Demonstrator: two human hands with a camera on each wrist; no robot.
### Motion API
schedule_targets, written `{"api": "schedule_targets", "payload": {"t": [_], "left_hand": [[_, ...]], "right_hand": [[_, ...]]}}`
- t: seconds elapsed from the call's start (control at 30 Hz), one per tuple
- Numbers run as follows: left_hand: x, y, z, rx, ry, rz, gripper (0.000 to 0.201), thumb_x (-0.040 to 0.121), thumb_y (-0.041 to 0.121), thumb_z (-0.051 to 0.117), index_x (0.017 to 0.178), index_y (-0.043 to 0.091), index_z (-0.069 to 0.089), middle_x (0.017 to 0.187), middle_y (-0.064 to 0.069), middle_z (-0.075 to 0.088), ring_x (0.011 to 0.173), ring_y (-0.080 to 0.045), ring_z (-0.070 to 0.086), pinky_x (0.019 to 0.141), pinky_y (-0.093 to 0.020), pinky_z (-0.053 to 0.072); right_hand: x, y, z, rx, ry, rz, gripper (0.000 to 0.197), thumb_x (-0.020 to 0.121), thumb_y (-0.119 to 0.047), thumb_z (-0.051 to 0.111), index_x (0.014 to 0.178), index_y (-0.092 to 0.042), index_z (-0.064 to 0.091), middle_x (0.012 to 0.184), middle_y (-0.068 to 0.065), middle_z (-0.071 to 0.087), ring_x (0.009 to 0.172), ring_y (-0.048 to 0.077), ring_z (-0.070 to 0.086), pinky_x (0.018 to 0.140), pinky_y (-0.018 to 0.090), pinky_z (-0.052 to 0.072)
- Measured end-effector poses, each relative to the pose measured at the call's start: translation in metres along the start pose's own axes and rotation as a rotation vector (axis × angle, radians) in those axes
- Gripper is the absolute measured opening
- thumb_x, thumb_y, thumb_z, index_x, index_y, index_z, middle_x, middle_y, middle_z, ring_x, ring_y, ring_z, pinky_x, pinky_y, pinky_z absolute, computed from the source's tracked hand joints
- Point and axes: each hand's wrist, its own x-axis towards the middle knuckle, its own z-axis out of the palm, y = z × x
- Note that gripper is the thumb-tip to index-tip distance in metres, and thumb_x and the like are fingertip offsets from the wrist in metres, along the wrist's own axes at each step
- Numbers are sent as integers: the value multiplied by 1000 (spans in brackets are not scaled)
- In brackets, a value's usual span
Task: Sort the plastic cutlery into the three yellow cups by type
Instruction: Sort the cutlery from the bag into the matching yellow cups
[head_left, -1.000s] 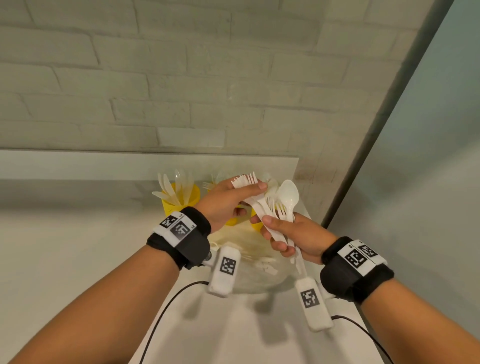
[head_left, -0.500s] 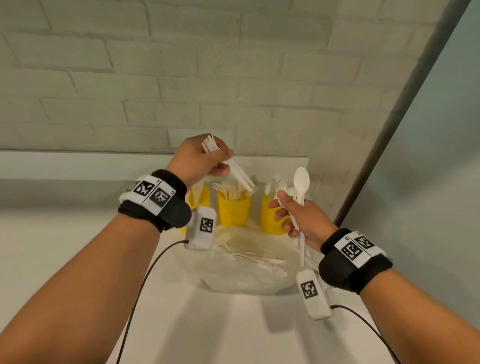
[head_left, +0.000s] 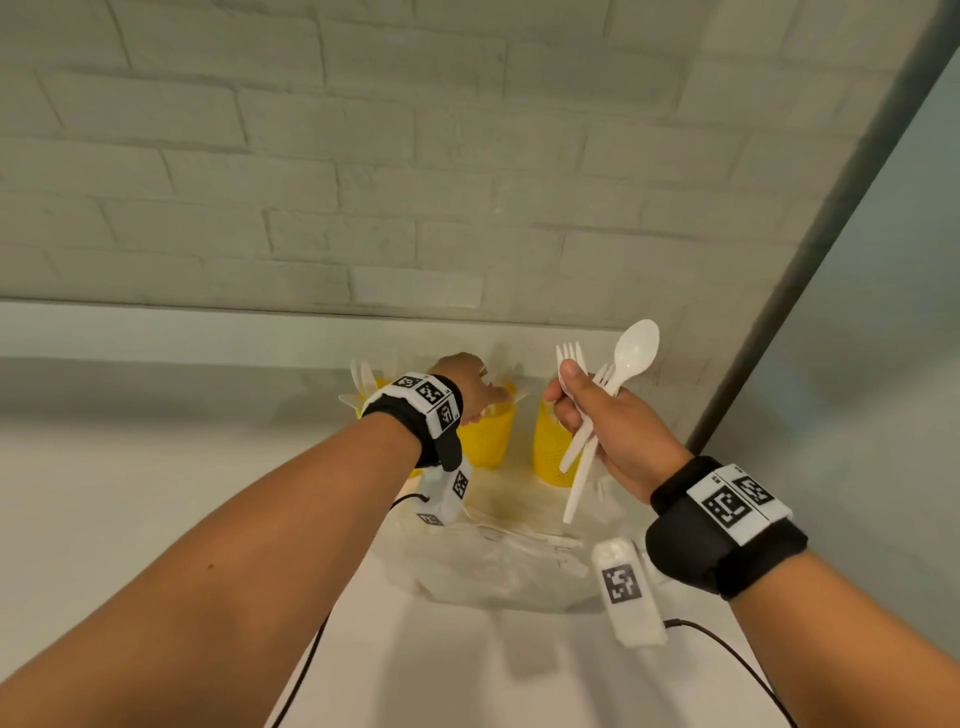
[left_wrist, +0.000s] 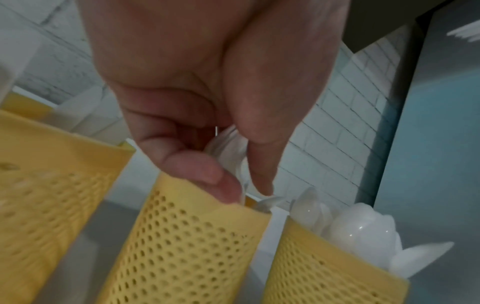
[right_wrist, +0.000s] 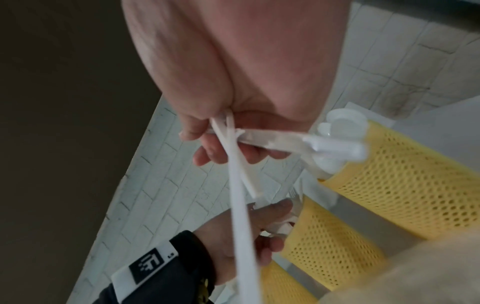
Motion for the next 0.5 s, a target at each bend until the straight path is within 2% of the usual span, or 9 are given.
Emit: {"api": "schedule_targets", "payload": {"t": [0.03,0.1,0.17,0.23,0.3,0.4,0.43,0.5], "left_hand": [[-2,1,1,46,-7,2,51,84,52,64,106,6,59,77,-2,66,65,-17,67,62,-29,56],[-5,2,-2,68,-18,5,67,78,57,68,121,9,51,80,0,63,65,-14,65,63,-27,54],[-8,3,-7,-44,-34,-9,78,75,50,75,131,11,38,83,-1,61,63,-11,63,55,-24,51],[-13,4,-14,-110,-36,-13,79,74,40,80,132,12,35,85,-1,59,59,-8,60,47,-21,46],[-16,3,-19,-116,-23,0,71,73,33,81,128,12,41,86,-1,58,62,-9,61,51,-21,47],[-23,4,-23,-65,80,105,47,78,38,76,110,14,53,90,-1,57,76,-20,63,67,-26,49],[-28,6,-24,-80,141,175,35,83,42,69,98,14,55,86,-4,55,75,-23,60,67,-27,46],[-45,16,-24,-261,180,272,39,93,50,51,87,12,59,80,-7,56,67,-22,53,62,-28,41]], "right_hand": [[1,1,-1,-35,4,-8,42,96,-46,41,73,-20,63,57,-3,39,53,7,38,62,23,34],[2,4,-1,-54,8,-18,41,94,-47,42,71,-21,63,57,-3,39,53,7,38,62,23,34],[3,7,0,-28,-5,-21,40,93,-46,44,71,-20,63,55,-4,39,53,8,38,62,23,34],[3,9,3,-19,-18,-19,37,94,-43,46,72,-19,64,54,-4,39,53,8,39,60,23,35],[5,10,6,-36,-13,-14,36,95,-41,48,72,-19,65,53,-4,40,53,9,40,59,23,35],[4,10,9,-1,-14,-5,35,95,-40,49,73,-18,65,52,-6,41,51,9,40,56,23,36],[4,9,10,19,-31,0,33,95,-39,50,75,-17,65,52,-6,41,51,9,39,55,23,35],[2,7,13,69,-84,19,31,95,-37,49,82,-14,64,53,-6,40,50,9,38,53,22,35]]}}
